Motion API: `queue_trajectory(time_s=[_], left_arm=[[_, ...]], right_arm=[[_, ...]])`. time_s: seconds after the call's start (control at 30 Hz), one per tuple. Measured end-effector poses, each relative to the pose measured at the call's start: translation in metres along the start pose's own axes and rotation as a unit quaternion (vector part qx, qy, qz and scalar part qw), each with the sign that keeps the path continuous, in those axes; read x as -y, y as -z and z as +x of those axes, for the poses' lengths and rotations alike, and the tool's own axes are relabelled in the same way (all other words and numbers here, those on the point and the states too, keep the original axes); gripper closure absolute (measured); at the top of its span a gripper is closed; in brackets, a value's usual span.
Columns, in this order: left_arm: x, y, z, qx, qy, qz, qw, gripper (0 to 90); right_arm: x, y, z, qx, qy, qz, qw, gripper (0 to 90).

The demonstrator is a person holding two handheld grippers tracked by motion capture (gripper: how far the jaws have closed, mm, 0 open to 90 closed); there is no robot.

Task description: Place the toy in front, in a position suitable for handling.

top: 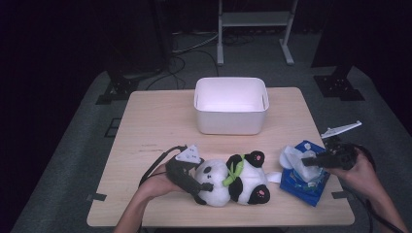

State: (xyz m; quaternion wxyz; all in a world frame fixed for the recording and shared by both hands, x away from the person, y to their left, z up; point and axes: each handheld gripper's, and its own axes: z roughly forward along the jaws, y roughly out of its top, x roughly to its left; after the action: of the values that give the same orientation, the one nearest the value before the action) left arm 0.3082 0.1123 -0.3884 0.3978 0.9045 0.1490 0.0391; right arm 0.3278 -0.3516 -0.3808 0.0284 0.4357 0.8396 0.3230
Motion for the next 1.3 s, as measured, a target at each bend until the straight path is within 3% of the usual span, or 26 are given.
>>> queue_trajectory(time_s=[0.3, 0.7, 1.1, 1.3], left_arm=[[0.003, 0.003, 0.002, 0.0, 0.003, 0.001, 1.0, 9.4], [0.006, 0.006, 0.006, 0.001, 0.013, -0.006, 0.9999, 9.0], [0.013, 0.016, 0.011, -0.012, 0.019, -0.009, 0.9997, 8.3], [0.025, 0.026, 0.02, -0.038, 0.035, -0.013, 0.9986, 8.3]], right_arm=[[-0.002, 0.01, 0.001, -0.001, 0.004, -0.007, 1.0, 63.1], [-0.029, 0.014, 0.01, -0.001, 0.026, -0.009, 0.9996, 61.6], [-0.068, -0.006, 0.034, -0.036, 0.066, -0.01, 0.9971, 59.6], [-0.089, -0.021, 0.045, -0.053, 0.084, -0.007, 0.9951, 59.2]])
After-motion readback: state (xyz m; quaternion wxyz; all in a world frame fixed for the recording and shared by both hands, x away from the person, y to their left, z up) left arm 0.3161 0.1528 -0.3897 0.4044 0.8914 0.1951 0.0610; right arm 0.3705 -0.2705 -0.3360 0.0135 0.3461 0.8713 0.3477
